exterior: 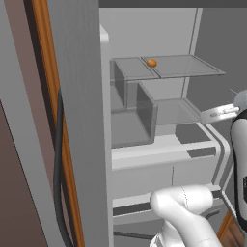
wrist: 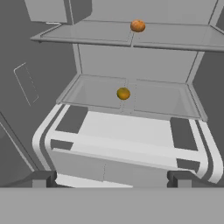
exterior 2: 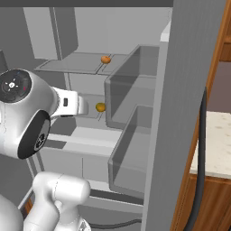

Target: Retrieve the tangerine and orange from the fridge and place them into the bowl on the dining table.

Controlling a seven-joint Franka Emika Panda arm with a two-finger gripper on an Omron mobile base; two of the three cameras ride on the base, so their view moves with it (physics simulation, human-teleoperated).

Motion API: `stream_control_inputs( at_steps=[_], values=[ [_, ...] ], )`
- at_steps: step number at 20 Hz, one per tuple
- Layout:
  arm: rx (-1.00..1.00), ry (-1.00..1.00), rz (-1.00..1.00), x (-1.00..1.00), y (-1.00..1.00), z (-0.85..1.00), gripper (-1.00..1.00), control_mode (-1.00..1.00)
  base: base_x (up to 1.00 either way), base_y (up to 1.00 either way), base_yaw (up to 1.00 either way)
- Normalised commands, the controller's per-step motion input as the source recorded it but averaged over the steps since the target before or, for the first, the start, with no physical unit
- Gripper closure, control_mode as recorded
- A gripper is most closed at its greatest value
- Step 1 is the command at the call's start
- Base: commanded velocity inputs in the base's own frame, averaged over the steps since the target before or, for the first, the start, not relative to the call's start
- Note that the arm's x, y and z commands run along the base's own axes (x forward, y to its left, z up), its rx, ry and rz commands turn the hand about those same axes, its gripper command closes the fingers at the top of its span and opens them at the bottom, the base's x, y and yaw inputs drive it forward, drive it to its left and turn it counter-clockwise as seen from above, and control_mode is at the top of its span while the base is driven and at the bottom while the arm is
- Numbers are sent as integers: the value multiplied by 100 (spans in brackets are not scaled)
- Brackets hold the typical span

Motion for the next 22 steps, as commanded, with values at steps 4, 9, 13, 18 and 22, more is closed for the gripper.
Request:
stream_control_inputs(
  at_steps=[4, 9, 13, 18, 22],
  values=[
    [0, 0, 0, 0, 0, 0, -100, 100, 99, 5, 0],
    [0, 7, 0, 47, 4, 0, -100, -100, 38, 3, 0],
    [0, 10, 0, 73, 5, 6, -100, -100, 0, 0, 0],
    [0, 2, 0, 75, 5, 5, -100, -100, 0, 0, 0],
    [0, 0, 0, 76, 4, 0, -100, -100, 0, 0, 0]
  ],
)
